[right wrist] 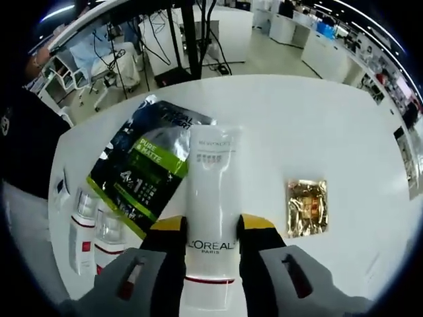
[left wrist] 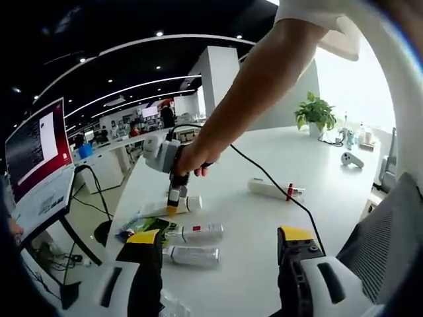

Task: Arrange the skincare products in the storage area until every visible bottle or jar stands upright without overlapping.

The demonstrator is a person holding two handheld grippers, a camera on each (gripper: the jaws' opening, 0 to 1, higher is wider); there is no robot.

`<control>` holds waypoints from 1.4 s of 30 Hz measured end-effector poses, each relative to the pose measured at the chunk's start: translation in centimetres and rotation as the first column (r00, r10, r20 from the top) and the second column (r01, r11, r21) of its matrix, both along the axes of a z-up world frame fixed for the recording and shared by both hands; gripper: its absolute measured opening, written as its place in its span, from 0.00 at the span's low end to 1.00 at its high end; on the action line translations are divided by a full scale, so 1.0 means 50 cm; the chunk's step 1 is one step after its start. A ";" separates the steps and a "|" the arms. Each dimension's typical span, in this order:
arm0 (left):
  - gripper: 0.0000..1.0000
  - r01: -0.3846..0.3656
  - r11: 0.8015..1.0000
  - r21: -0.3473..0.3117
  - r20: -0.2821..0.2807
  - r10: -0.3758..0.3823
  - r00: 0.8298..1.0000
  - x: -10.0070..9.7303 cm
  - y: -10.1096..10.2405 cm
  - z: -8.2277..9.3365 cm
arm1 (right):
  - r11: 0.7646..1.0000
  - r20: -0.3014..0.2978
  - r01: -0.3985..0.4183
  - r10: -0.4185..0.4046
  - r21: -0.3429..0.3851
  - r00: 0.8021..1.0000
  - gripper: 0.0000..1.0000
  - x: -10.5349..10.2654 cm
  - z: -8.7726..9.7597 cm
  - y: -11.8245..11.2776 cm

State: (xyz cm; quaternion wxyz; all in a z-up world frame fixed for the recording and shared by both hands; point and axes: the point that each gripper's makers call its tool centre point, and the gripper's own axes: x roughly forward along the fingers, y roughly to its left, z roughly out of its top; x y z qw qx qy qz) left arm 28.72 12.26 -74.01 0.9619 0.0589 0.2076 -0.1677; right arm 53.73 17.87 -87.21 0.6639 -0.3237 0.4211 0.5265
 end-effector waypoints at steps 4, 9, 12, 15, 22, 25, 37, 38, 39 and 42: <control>0.71 -0.008 1.000 -0.001 -0.003 0.008 1.000 0.001 0.005 -0.001 | 1.000 0.001 -0.019 0.019 0.014 1.000 0.22 0.002 0.000 0.000; 0.71 -0.009 1.000 0.004 -0.005 0.009 1.000 0.001 0.007 -0.003 | 0.998 0.025 -0.056 0.056 0.021 0.998 0.14 -0.005 0.011 -0.003; 0.71 -0.012 1.000 0.006 -0.003 0.012 1.000 0.001 0.008 -0.003 | 0.999 0.021 -0.043 0.043 0.015 0.999 0.10 -0.001 0.011 -0.007; 0.71 -0.014 1.000 0.005 -0.004 0.014 1.000 0.001 0.009 -0.002 | 0.999 0.005 -0.011 0.011 0.037 1.000 0.09 -0.001 0.020 -0.014; 0.70 -0.015 1.000 0.002 -0.003 0.015 1.000 0.001 0.009 -0.001 | 0.991 0.017 0.035 -0.038 0.128 0.999 0.09 -0.015 0.095 -0.026; 0.70 -0.015 1.000 0.004 -0.002 0.015 1.000 0.001 0.009 0.000 | 0.979 0.011 0.073 -0.077 0.190 0.997 0.09 -0.012 0.124 -0.024; 0.71 -0.010 1.000 0.006 0.004 0.010 1.000 0.002 0.008 0.003 | 0.890 -0.002 0.189 -0.207 0.415 0.978 0.09 -0.079 0.280 -0.095; 0.71 -0.011 1.000 0.003 0.005 0.011 1.000 0.002 0.008 0.005 | 0.877 -0.005 0.200 -0.220 0.437 0.976 0.09 -0.087 0.294 -0.104; 0.71 -0.011 1.000 0.002 0.006 0.011 1.000 0.002 0.008 0.005 | 0.873 -0.005 0.203 -0.223 0.443 0.975 0.09 -0.091 0.299 -0.108; 0.71 -0.011 1.000 -0.001 0.013 0.011 1.000 0.002 0.008 0.009 | 0.828 -0.031 0.241 -0.262 0.506 0.965 0.10 -0.127 0.345 -0.138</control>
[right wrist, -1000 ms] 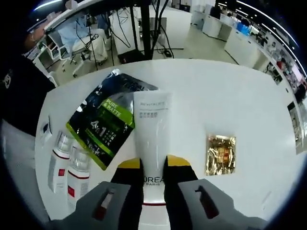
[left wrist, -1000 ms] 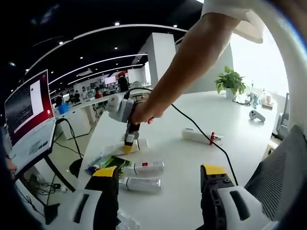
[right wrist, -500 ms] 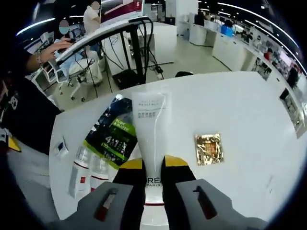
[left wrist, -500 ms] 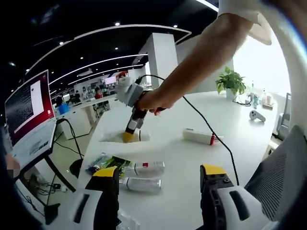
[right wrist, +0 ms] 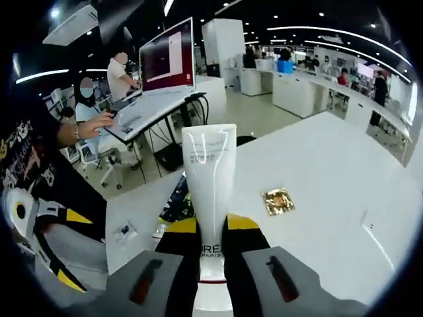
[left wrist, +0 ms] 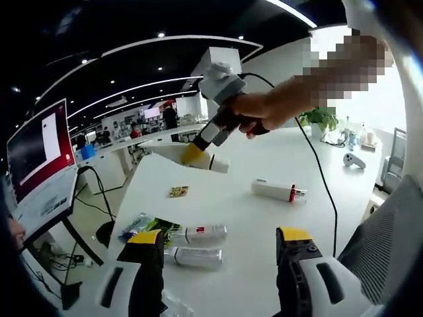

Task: Arrange the skincare products in the storage area until every visible bottle or jar stands upright without overlapping.

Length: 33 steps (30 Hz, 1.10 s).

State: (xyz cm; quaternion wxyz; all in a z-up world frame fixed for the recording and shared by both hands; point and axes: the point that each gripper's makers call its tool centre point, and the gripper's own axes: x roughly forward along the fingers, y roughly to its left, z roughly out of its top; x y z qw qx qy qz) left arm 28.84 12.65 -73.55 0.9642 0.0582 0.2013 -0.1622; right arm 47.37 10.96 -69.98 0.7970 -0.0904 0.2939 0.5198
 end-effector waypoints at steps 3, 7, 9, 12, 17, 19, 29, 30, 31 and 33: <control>0.71 0.001 1.000 -0.001 0.005 0.000 1.000 0.000 0.000 0.002 | 0.999 0.003 0.017 -0.017 0.040 1.000 0.10 -0.035 0.027 -0.027; 0.71 0.004 1.000 -0.005 0.011 -0.004 1.000 0.000 -0.002 0.005 | 0.997 0.025 0.024 -0.026 0.074 0.999 0.10 -0.087 0.060 -0.057; 0.71 0.008 1.000 -0.006 0.011 -0.008 1.000 0.000 -0.004 0.006 | 0.992 0.015 0.045 -0.047 0.118 0.999 0.10 -0.115 0.081 -0.075; 0.71 0.012 1.000 -0.010 0.018 -0.012 1.000 -0.001 -0.006 0.011 | 0.988 0.017 0.056 -0.059 0.142 0.998 0.10 -0.149 0.098 -0.095; 0.71 0.027 0.999 -0.024 0.045 -0.025 0.999 0.000 -0.011 0.023 | 0.978 0.018 0.083 -0.089 0.190 0.996 0.10 -0.202 0.127 -0.130; 0.71 0.056 0.997 -0.062 0.069 -0.052 0.996 0.000 -0.027 0.039 | 0.976 0.028 0.085 -0.093 0.200 0.995 0.10 -0.217 0.135 -0.142; 0.76 0.025 0.984 -0.179 0.130 -0.002 0.991 0.016 -0.018 0.100 | 0.966 0.045 0.111 -0.124 0.234 0.991 0.11 -0.267 0.156 -0.192; 0.77 0.017 0.984 -0.178 0.156 0.012 0.988 0.020 -0.014 0.112 | 0.965 0.045 0.111 -0.125 0.237 0.991 0.11 -0.274 0.157 -0.196; 0.78 0.008 0.982 -0.188 0.179 0.027 0.983 0.024 -0.011 0.125 | 0.965 0.048 0.111 -0.126 0.237 0.991 0.11 -0.277 0.157 -0.199; 0.78 -0.002 0.966 -0.260 0.211 0.059 0.976 0.030 -0.015 0.151 | 0.963 0.044 0.124 -0.138 0.239 0.990 0.11 -0.284 0.156 -0.208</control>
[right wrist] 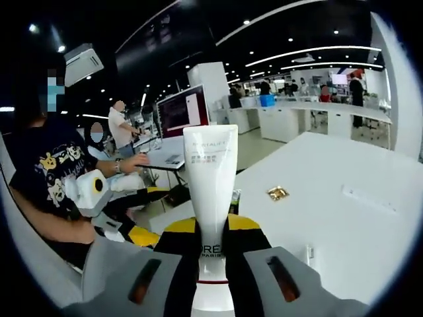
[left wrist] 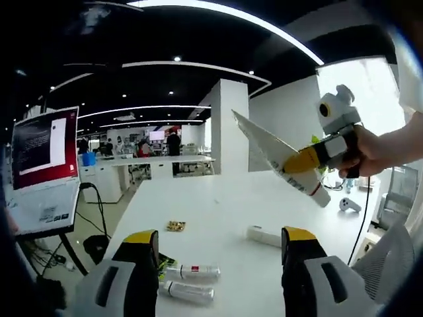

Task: Arrange the skincare products in the storage area until every visible bottle or jar stands upright without overlapping.

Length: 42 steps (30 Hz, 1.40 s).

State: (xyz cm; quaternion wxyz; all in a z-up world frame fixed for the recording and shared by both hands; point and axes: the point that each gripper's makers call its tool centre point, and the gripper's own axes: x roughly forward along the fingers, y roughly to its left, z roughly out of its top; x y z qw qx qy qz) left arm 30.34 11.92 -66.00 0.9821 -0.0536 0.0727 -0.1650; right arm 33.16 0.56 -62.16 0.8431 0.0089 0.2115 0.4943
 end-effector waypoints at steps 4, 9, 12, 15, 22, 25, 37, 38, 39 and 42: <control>0.77 0.042 0.995 -0.093 0.036 -0.039 0.999 0.004 -0.038 0.022 | 1.000 0.040 0.011 -0.011 0.015 0.999 0.12 -0.013 0.007 -0.013; 0.54 0.157 0.941 -0.301 0.069 -0.143 0.987 -0.011 -0.106 0.063 | 0.998 0.006 0.011 -0.011 0.066 1.000 0.12 -0.032 0.018 -0.025; 0.47 0.176 0.895 -0.409 0.082 -0.156 0.984 -0.011 -0.129 0.092 | 0.998 0.029 0.003 -0.005 0.056 1.000 0.12 -0.042 0.018 -0.025; 0.47 0.183 0.847 -0.499 0.085 -0.163 0.983 -0.007 -0.143 0.114 | 0.999 0.047 -0.008 0.006 0.036 0.999 0.12 -0.051 0.013 -0.021; 0.62 0.166 0.779 -0.605 0.081 -0.147 0.986 0.006 -0.152 0.136 | 0.999 0.087 -0.039 0.040 -0.015 0.995 0.13 -0.075 -0.005 -0.007; 0.63 0.169 0.744 -0.646 0.079 -0.155 0.985 0.005 -0.155 0.139 | 0.999 0.094 -0.045 0.048 -0.030 0.994 0.13 -0.087 -0.013 -0.003; 0.55 0.170 0.702 -0.692 0.063 -0.175 0.982 0.004 -0.185 0.131 | 0.990 0.144 -0.104 0.117 -0.095 0.983 0.13 -0.130 -0.030 0.009; 0.52 0.173 0.700 -0.693 0.067 -0.176 0.982 0.002 -0.185 0.133 | 0.989 0.146 -0.111 0.125 -0.100 0.981 0.13 -0.135 -0.032 0.011; 0.49 0.175 0.700 -0.692 0.070 -0.177 0.982 0.001 -0.186 0.133 | 0.988 0.147 -0.113 0.127 -0.103 0.981 0.13 -0.136 -0.033 0.011; 0.41 0.194 0.707 -0.680 0.081 -0.190 0.978 -0.006 -0.194 0.134 | 0.985 0.159 -0.129 0.146 -0.115 0.976 0.13 -0.148 -0.036 0.016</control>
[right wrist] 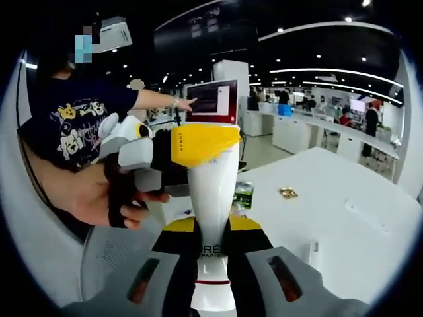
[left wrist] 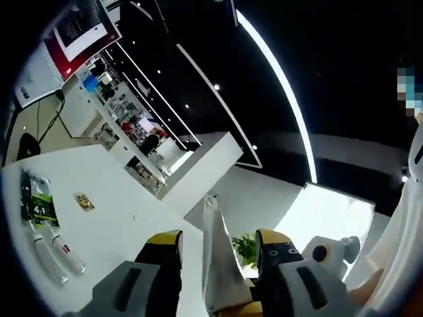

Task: Arrange the skincare products in the storage area until every visible bottle or jar stands upright without overlapping.

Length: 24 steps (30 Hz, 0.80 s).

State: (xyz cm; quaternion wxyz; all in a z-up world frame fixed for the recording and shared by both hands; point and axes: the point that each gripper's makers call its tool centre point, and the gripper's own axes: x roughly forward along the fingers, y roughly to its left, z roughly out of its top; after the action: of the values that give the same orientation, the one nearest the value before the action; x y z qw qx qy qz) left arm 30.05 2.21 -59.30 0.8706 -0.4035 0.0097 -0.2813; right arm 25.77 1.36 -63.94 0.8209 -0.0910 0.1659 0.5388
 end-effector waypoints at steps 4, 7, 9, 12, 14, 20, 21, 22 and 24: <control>0.26 0.025 0.999 0.021 0.010 -0.025 1.000 -0.008 -0.008 -0.002 | 1.000 0.013 -0.016 0.016 -0.003 1.000 0.13 -0.012 0.000 0.005; 0.26 0.025 1.000 0.013 0.010 -0.025 1.000 -0.009 -0.008 0.000 | 1.000 0.017 -0.012 0.012 0.001 1.000 0.13 -0.012 0.001 0.004; 0.26 0.031 1.000 0.004 0.002 -0.031 1.000 -0.009 -0.009 -0.002 | 1.000 0.021 -0.011 0.011 -0.002 1.000 0.13 -0.013 0.000 0.002; 0.28 0.056 0.998 -0.013 -0.018 -0.056 0.998 -0.010 -0.021 -0.007 | 1.000 0.035 -0.015 0.015 -0.010 0.999 0.13 -0.019 -0.001 0.002; 0.31 0.065 0.998 0.006 -0.029 -0.065 0.997 -0.010 -0.031 -0.015 | 1.000 0.051 -0.019 0.020 -0.021 0.999 0.13 -0.023 -0.002 0.003; 0.30 0.076 0.997 0.004 -0.056 -0.075 0.996 -0.011 -0.038 -0.023 | 0.999 0.054 -0.007 0.009 -0.040 0.999 0.14 -0.023 -0.008 -0.001; 0.30 0.074 0.997 0.005 -0.066 -0.073 0.995 -0.012 -0.038 -0.026 | 0.999 0.053 -0.008 0.010 -0.043 0.999 0.14 -0.023 -0.011 -0.002; 0.30 0.072 0.997 0.007 -0.075 -0.071 0.995 -0.012 -0.038 -0.029 | 0.999 0.050 -0.008 0.010 -0.046 0.999 0.14 -0.023 -0.013 -0.002; 0.29 0.065 0.998 0.011 -0.096 -0.064 0.993 -0.011 -0.035 -0.037 | 0.998 0.049 -0.011 0.014 -0.058 0.999 0.14 -0.024 -0.020 0.001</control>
State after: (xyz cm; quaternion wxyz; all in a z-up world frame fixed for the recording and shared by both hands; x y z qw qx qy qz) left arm 29.49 0.44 -61.15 0.8624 -0.4099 0.0661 -0.2897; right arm 24.56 1.39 -64.96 0.8185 -0.1290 0.1605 0.5364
